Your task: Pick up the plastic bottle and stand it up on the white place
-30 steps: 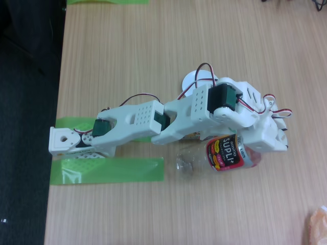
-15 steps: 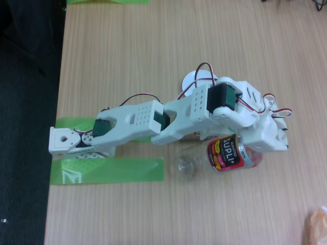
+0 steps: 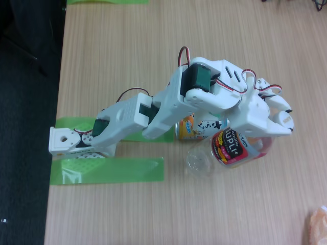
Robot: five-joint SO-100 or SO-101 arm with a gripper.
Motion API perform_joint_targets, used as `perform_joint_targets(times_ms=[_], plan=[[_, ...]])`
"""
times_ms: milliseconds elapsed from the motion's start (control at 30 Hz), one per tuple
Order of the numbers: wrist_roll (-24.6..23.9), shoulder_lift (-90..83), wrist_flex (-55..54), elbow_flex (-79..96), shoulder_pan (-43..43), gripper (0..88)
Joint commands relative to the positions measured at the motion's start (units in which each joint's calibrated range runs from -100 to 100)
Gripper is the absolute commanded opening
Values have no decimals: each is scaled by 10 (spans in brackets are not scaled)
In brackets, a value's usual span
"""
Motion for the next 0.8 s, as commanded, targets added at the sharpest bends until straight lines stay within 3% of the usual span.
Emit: perform_joint_targets(times_ms=[0,767], plan=[[-3,-33,3,-21,2,115],[-47,-175,12,-20,-21,115]])
